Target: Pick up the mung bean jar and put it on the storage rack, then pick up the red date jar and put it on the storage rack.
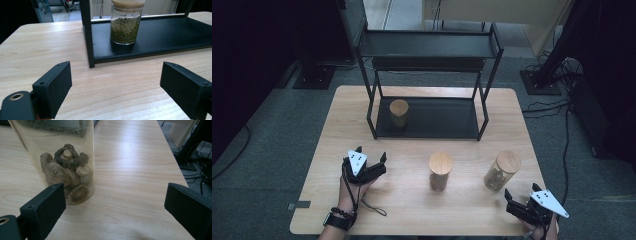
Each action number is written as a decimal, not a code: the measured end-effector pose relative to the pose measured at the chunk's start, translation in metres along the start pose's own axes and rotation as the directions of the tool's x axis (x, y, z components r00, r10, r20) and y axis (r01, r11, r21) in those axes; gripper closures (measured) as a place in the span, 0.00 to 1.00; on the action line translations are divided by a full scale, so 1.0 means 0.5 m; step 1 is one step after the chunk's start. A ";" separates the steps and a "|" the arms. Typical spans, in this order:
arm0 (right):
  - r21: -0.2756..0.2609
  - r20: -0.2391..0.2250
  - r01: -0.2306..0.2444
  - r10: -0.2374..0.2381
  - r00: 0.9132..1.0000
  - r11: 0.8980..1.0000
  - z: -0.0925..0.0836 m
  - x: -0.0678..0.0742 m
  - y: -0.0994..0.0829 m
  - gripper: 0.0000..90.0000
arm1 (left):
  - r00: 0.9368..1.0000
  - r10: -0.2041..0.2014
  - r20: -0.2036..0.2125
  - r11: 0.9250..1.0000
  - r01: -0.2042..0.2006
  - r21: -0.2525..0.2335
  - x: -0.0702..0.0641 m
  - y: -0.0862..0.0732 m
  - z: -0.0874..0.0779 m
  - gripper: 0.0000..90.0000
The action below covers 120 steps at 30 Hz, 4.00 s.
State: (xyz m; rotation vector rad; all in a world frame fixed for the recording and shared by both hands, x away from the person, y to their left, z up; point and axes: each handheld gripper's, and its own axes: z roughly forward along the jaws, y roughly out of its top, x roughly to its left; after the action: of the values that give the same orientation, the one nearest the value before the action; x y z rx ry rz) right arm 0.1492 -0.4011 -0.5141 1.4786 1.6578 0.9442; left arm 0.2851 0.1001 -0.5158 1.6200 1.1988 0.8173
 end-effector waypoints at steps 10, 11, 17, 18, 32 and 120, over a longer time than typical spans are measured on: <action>-0.001 0.001 0.000 0.000 1.000 1.000 0.000 0.000 0.000 0.04 | 1.000 0.018 -0.012 1.000 -0.018 0.007 0.021 -0.017 -0.026 0.12; -0.001 0.001 -0.001 0.001 1.000 1.000 0.000 0.000 0.000 0.04 | 1.000 0.018 -0.014 1.000 -0.018 0.009 0.023 -0.018 -0.028 0.12; 0.000 0.003 -0.001 0.001 1.000 1.000 0.000 0.001 0.000 0.04 | 0.999 0.032 -0.041 0.999 -0.032 0.002 0.033 -0.022 -0.041 0.12; 0.000 0.003 0.000 0.000 1.000 1.000 0.000 0.001 0.000 0.04 | 0.998 0.037 -0.045 0.999 -0.037 0.002 0.033 -0.024 -0.042 0.12; 0.000 0.003 -0.007 0.007 1.000 1.000 0.000 -0.001 0.000 0.04 | 0.996 0.005 -0.093 1.000 -0.005 0.001 0.068 -0.047 -0.088 0.12; -0.018 -0.133 0.049 -0.051 0.990 0.999 -0.017 0.148 0.025 0.03 | 0.995 -0.054 -0.088 0.997 0.059 0.055 0.144 -0.075 -0.168 0.12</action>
State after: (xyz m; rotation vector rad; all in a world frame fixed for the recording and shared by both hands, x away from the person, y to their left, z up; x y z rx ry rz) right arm 0.1409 -0.3270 -0.5018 1.3838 1.7716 1.0447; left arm 0.2192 0.1963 -0.5229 1.6036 1.3338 0.8305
